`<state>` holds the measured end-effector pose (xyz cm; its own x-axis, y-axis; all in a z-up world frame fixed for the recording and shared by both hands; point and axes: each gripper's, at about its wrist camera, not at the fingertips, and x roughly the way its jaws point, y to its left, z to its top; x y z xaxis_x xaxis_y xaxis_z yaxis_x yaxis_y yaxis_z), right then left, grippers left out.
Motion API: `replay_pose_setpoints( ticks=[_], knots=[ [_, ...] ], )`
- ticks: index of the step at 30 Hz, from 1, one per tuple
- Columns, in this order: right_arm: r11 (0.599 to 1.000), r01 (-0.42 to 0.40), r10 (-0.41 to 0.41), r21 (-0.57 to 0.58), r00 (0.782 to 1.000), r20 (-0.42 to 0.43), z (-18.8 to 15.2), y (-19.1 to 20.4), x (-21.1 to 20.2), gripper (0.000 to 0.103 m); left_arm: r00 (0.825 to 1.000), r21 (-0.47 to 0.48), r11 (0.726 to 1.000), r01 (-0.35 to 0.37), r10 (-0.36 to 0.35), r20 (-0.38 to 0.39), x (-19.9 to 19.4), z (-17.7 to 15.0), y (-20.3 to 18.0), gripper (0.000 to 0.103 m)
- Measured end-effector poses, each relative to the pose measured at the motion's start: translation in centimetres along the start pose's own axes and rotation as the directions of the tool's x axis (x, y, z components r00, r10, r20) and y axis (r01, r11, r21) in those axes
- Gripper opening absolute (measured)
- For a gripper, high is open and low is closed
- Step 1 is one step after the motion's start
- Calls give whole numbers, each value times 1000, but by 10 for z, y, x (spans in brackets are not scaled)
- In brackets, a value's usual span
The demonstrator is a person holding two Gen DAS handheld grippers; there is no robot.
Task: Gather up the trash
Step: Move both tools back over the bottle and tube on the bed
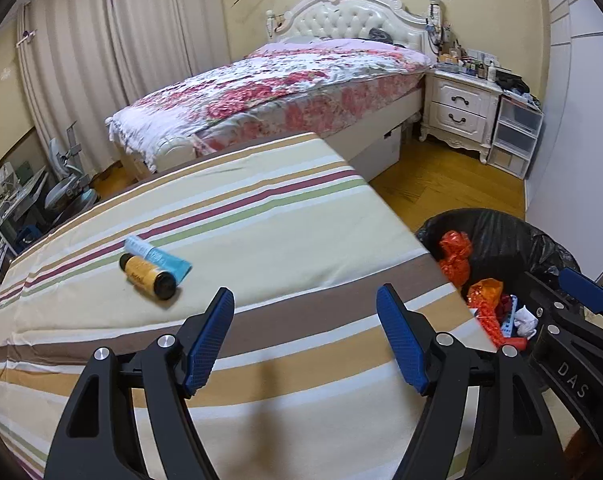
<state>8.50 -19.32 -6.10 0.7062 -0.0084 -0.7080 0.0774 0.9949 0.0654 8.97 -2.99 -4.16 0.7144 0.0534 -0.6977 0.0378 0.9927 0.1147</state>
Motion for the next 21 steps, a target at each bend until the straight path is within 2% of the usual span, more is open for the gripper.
replay_pose_setpoints(
  ticks=[10,15,21],
  knots=[
    [987,-103,98,-124,994,-42,1,68,7,55,992,-100,989,-110,103,-66,10,-17,68,72],
    [974,-136,123,-183,989,-82,4,98,20,55,990,-149,981,-122,110,-90,17,-20,89,72],
    [967,-147,128,-210,986,-104,14,119,33,55,988,-158,978,-139,126,-90,21,-17,101,72]
  ],
)
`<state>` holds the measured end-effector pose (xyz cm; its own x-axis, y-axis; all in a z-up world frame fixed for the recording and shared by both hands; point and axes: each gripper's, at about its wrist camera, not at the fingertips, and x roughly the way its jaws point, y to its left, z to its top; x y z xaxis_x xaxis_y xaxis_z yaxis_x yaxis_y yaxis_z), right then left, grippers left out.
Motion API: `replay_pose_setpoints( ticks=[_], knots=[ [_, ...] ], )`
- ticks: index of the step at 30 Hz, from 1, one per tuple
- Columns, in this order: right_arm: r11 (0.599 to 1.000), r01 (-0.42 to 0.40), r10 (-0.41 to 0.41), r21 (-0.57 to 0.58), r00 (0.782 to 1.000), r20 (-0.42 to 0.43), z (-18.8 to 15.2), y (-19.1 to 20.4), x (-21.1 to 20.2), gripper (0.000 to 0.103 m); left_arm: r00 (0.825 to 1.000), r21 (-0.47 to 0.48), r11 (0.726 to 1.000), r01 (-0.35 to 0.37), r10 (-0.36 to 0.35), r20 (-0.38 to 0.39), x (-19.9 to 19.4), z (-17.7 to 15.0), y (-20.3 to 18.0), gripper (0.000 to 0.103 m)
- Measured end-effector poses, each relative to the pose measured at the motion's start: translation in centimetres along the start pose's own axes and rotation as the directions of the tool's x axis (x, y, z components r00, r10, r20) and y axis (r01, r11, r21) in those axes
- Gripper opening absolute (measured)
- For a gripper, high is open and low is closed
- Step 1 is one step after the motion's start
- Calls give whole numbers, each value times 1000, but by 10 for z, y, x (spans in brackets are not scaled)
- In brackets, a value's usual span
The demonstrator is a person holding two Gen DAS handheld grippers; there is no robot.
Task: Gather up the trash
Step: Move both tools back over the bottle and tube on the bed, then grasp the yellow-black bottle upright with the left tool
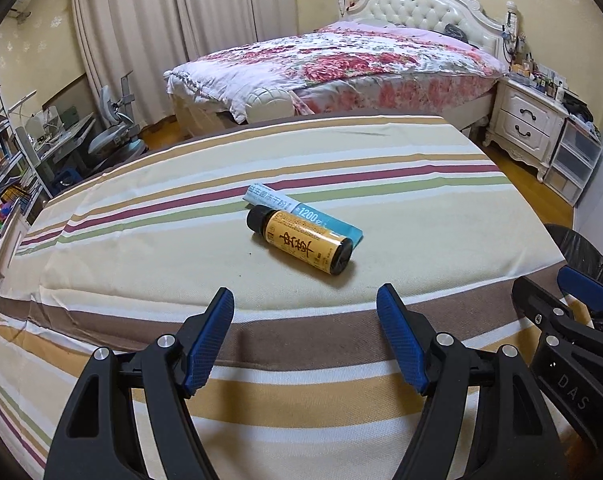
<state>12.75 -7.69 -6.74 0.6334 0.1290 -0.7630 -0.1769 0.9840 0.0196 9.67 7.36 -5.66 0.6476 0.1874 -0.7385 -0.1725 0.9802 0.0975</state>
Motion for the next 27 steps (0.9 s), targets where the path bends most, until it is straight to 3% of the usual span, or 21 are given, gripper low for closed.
replay_pose_setpoints(
  ticks=[15,27],
  knots=[
    [999,6,-6,-44,1000,-15,18,18,20,70,1000,-34,999,-15,14,-19,25,25,14,73],
    [999,9,-9,-50,1000,-16,19,18,21,72,998,-107,994,-23,16,-61,23,12,48,73]
  ],
)
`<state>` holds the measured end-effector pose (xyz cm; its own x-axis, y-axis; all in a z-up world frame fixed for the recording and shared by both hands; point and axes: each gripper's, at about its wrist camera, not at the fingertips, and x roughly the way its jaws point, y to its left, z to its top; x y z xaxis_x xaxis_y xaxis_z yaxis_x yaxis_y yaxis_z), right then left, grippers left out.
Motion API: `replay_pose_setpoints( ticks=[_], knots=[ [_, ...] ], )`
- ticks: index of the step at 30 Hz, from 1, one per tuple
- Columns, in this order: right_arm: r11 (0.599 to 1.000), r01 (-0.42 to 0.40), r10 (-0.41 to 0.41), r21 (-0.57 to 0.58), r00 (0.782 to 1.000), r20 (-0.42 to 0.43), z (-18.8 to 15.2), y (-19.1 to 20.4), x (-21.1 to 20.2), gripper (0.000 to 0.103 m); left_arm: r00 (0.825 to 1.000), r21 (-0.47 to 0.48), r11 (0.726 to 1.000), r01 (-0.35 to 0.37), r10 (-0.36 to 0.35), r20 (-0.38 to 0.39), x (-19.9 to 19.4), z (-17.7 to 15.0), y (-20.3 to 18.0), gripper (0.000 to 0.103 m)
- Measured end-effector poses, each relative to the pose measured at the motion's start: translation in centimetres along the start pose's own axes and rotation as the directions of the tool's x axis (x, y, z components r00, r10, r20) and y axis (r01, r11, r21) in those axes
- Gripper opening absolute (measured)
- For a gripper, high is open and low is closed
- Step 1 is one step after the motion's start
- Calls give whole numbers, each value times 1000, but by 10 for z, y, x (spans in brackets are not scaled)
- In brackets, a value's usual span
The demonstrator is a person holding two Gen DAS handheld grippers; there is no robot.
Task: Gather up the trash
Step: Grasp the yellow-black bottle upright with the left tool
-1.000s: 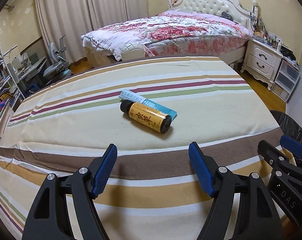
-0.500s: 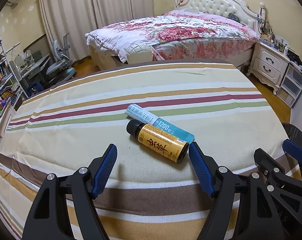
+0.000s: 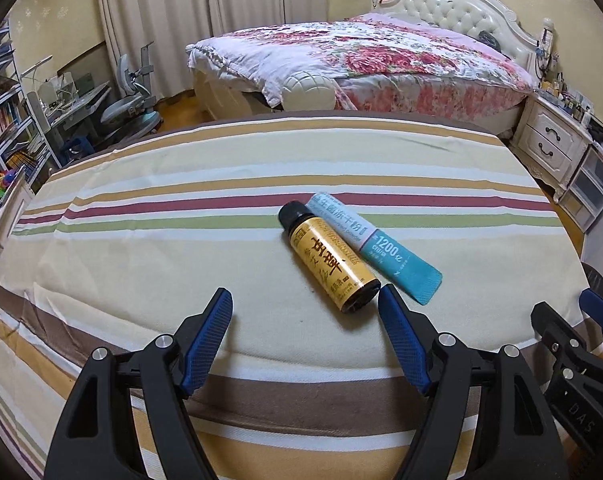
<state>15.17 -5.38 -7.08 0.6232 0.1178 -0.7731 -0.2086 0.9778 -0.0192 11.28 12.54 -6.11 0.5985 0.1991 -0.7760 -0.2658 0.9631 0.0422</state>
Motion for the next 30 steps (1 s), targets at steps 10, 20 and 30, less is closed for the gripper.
replay_pose_setpoints(
  ticks=[10,20,30],
  knots=[
    [1000,7,-7,-11,1000,-3,2,2,-1,72,1000,-33,999,-6,6,-9,-6,-8,26,73],
    [1000,8,-8,-23,1000,-3,3,9,2,72,999,16,1000,1,-2,38,-2,6,13,73],
    [1000,10,-10,-26,1000,-3,3,11,2,72,999,24,998,50,-50,12,13,15,18,26]
  ],
)
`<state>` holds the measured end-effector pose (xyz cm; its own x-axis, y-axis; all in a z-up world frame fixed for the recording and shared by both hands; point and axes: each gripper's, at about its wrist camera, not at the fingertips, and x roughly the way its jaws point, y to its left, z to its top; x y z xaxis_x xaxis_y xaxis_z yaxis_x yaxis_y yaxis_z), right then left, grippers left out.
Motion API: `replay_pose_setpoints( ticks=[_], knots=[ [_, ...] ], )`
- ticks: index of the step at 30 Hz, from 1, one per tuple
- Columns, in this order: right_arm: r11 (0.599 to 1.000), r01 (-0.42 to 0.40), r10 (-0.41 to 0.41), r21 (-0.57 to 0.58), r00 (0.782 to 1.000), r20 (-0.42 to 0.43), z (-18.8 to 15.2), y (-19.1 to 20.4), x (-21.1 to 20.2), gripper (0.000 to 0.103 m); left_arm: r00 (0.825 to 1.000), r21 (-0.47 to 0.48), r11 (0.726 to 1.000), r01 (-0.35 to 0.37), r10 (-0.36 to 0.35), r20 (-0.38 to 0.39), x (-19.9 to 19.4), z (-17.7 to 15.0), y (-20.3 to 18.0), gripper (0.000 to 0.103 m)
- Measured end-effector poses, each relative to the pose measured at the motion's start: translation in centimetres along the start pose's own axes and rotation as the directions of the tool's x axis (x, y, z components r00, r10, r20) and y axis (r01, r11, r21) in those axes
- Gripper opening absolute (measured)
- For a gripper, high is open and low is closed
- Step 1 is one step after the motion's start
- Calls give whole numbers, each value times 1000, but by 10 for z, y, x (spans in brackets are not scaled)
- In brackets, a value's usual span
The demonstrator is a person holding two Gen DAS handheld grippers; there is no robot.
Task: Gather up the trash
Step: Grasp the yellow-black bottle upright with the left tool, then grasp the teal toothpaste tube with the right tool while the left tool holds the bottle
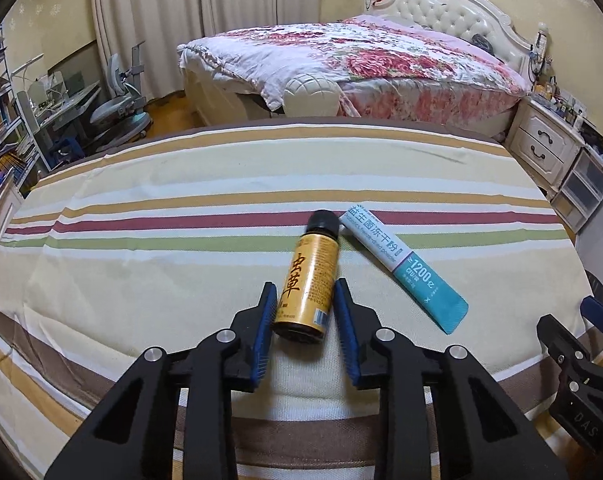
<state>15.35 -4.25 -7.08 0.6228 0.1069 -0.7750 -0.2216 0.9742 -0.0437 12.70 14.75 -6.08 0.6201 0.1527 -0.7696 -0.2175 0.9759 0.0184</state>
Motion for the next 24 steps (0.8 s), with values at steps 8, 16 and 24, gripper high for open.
replay_pose_setpoints(
  ticks=[8,16,24],
  knots=[
    [998,-24,24,-51,1000,-2,0,21,0,72,1000,6,1000,3,-3,1,-10,-11,13,25],
    [991,-79,78,-110,997,-11,4,58,2,72,1000,-34,999,-19,19,-6,-16,-20,50,25],
    [981,-131,129,-143,991,-23,15,93,12,71,1000,-60,998,-19,19,-4,-20,-26,73,25]
  ],
)
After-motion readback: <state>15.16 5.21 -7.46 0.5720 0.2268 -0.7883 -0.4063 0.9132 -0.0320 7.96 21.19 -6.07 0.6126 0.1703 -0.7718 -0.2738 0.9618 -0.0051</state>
